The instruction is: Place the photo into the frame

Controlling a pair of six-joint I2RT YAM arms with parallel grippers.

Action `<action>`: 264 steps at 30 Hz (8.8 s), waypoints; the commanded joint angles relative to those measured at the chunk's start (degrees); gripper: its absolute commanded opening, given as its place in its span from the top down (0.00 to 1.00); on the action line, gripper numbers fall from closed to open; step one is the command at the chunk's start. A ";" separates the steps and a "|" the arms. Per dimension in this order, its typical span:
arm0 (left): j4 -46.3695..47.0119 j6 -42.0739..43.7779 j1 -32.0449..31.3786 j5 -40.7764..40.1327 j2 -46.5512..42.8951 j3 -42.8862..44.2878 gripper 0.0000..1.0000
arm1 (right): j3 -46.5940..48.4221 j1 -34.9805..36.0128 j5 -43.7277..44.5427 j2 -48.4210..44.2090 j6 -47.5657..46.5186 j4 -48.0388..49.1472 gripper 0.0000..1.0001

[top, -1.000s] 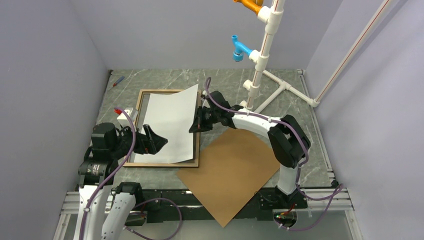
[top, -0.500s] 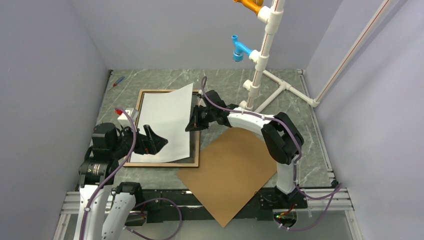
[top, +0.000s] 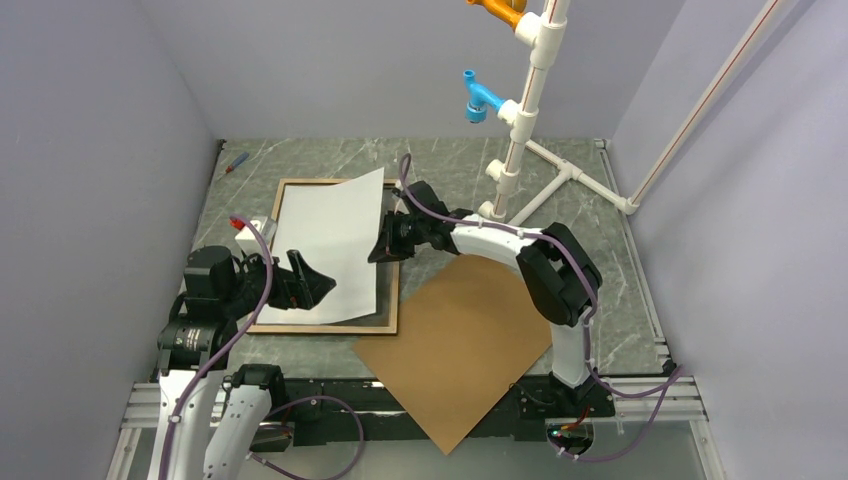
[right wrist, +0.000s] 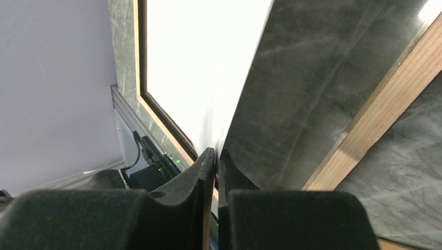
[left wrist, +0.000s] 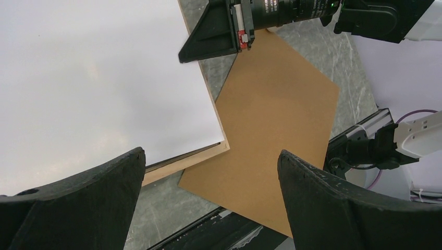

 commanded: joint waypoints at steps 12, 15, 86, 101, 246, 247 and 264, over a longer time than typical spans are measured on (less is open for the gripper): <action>4.77 -4.31 0.32 3.17 -2.04 -3.50 0.01 | -2.26 2.87 10.85 -19.37 -3.02 -8.48 0.00; 3.65 -2.65 0.31 1.57 -0.98 -3.69 0.01 | 0.22 3.11 11.23 -24.60 -0.68 -13.87 0.00; 9.68 -7.38 0.24 7.71 -1.80 -11.81 0.01 | -8.46 -9.92 -2.94 -49.94 8.94 -18.06 0.00; 16.87 -14.35 -14.13 -0.44 9.08 -15.66 0.01 | -37.33 -11.09 15.09 -65.74 7.52 -38.96 0.00; 8.19 -10.18 -43.64 -39.26 70.01 16.26 0.01 | -53.87 -4.06 34.61 -77.35 21.77 -40.59 0.00; 8.74 -9.68 -43.31 -37.97 69.74 16.08 0.01 | -53.87 -4.04 34.59 -77.11 21.60 -40.47 0.00; 13.93 -11.91 -45.60 -5.89 72.73 17.76 0.05 | -53.87 -4.14 33.22 -77.43 21.16 -39.66 0.00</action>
